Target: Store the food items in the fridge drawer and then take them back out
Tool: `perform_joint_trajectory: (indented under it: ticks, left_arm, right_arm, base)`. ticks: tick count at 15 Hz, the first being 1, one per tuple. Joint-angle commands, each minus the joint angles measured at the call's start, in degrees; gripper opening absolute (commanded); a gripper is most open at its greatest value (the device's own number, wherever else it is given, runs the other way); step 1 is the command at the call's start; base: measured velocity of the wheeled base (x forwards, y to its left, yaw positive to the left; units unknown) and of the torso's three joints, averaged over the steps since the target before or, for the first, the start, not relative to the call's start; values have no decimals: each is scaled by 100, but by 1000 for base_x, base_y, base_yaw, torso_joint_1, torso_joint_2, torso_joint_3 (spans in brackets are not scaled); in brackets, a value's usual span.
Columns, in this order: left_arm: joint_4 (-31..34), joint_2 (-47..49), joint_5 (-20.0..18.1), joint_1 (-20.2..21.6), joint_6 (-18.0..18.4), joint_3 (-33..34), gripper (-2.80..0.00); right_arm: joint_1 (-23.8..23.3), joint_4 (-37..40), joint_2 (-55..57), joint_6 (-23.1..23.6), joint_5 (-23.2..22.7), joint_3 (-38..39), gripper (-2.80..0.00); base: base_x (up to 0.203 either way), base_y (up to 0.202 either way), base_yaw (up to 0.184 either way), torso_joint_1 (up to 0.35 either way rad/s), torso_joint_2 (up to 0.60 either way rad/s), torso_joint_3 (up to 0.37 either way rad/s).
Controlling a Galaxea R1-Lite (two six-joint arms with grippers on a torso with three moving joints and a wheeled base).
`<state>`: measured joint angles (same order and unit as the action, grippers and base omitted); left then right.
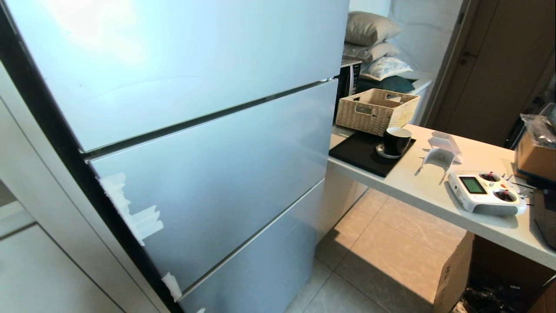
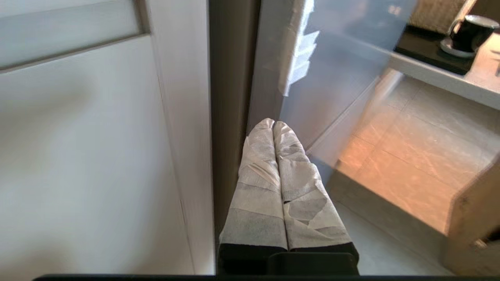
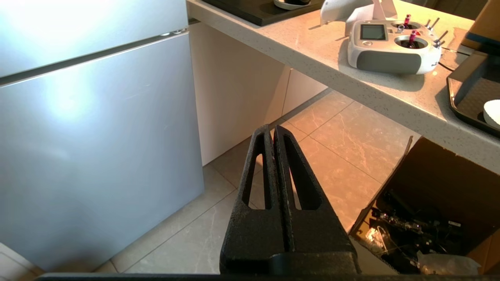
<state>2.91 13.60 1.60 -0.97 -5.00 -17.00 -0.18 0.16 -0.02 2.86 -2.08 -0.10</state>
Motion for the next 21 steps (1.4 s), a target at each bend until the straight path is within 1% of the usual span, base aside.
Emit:
perform_joint_trajectory:
  ticks: [1,3,5,6,8,9,11,14,17,18,21]
  left_arm:
    - [-492,1416,-22,-43,-89,-45,-280]
    - [-1202,2378,-52,-62,-163,-56,-280]
    - [-2208,3292,-68,-71,-226,-64,-280]
    - [-2605,3671,-76,-74,-243,-75,-280]
    - [-3222,4295,-133,-91,-273,-176,-280]
    - [-3388,4492,-171,-100,-287,-254,-280]
    - [-3497,4744,-194,-137,-361,-456,-280]
    - [-3731,5116,-194,-140,-447,-558,-280]
    - [-4451,5557,-121,-140,-435,-480,-280]
    - [-4576,5634,-58,-140,-432,-455,-280]
    - [-4589,5583,-31,-143,-458,-395,-280]
  right_arm:
    - [1,2,2,4,-2,1,-280]
    - [1,2,2,4,-2,1,-280]
    - [1,2,2,4,-2,1,-280]
    - [1,2,2,4,-2,1,-280]
    - [1,2,2,4,-2,1,-280]
    - [1,2,2,4,-2,1,-280]
    - [1,2,2,4,-2,1,-280]
    - [1,2,2,4,-2,1,-280]
    - [1,2,2,4,-2,1,-280]
    - [1,2,2,4,-2,1,-280]
    - [1,2,2,4,-2,1,-280]
  base:
    - [0,0,0,0,0,0]
    - [0,0,0,0,0,0]
    - [0,0,0,0,0,0]
    - [0,0,0,0,0,0]
    - [0,0,0,0,0,0]
    - [0,0,0,0,0,0]
    - [0,0,0,0,0,0]
    - [0,0,0,0,0,0]
    - [0,0,0,0,0,0]
    - [0,0,0,0,0,0]
    - [0,0,0,0,0,0]
